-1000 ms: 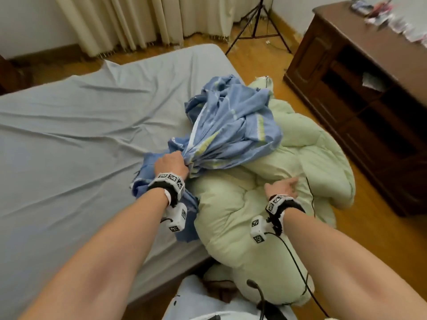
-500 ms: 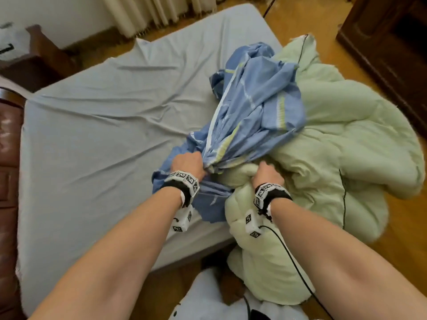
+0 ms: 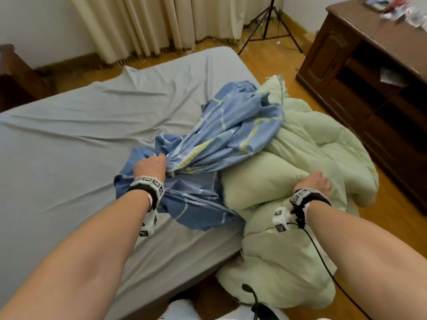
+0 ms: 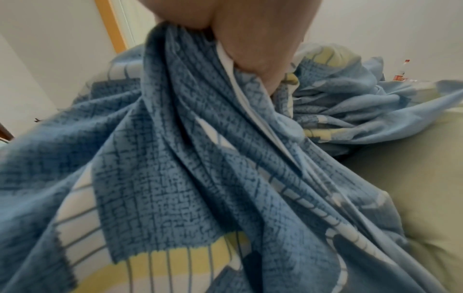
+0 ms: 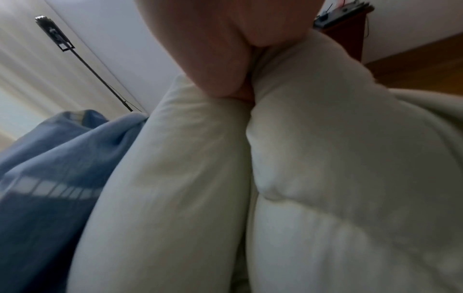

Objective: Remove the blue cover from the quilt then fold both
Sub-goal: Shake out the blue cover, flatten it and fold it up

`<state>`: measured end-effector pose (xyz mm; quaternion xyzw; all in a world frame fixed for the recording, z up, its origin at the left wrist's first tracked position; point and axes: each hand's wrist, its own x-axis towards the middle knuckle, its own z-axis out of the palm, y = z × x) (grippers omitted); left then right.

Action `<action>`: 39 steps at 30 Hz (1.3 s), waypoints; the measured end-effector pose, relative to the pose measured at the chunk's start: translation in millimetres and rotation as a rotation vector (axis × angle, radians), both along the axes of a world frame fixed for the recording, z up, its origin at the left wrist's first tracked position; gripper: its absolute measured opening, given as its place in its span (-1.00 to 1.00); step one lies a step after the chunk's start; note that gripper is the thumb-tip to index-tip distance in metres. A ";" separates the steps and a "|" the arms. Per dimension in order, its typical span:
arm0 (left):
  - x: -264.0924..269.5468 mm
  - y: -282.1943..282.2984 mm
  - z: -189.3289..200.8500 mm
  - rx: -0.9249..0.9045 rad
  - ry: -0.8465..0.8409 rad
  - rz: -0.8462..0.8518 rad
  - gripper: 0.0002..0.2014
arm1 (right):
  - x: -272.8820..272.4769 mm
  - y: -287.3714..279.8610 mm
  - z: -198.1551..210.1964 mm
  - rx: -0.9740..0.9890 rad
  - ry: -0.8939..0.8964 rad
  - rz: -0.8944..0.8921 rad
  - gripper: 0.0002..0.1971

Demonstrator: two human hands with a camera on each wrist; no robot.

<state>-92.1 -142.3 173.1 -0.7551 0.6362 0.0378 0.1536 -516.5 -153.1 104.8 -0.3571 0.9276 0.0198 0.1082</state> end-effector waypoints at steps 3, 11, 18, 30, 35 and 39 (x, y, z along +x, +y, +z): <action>35.8 10.7 7.0 -0.040 -0.015 -0.029 -0.77 | 28.3 9.8 2.9 -0.014 0.029 -0.077 -0.51; 7.5 34.0 -14.0 0.364 0.308 -0.351 -0.50 | 121.7 61.6 -13.1 0.111 -0.033 0.177 -0.63; -1.2 31.0 -76.6 0.519 0.584 -0.188 -0.61 | 121.7 58.6 -29.4 0.248 -0.147 0.210 -0.57; -46.0 -38.7 -241.4 0.297 0.799 0.678 0.26 | 58.0 19.6 -88.0 0.208 -0.223 0.143 -0.65; -41.5 -39.1 -280.8 0.388 0.705 0.728 0.02 | 65.3 6.4 -105.1 0.195 -0.261 0.115 -0.58; -60.1 -40.2 -242.1 0.577 0.525 0.398 -0.67 | 101.6 -6.2 -110.4 0.192 -0.416 0.036 -0.30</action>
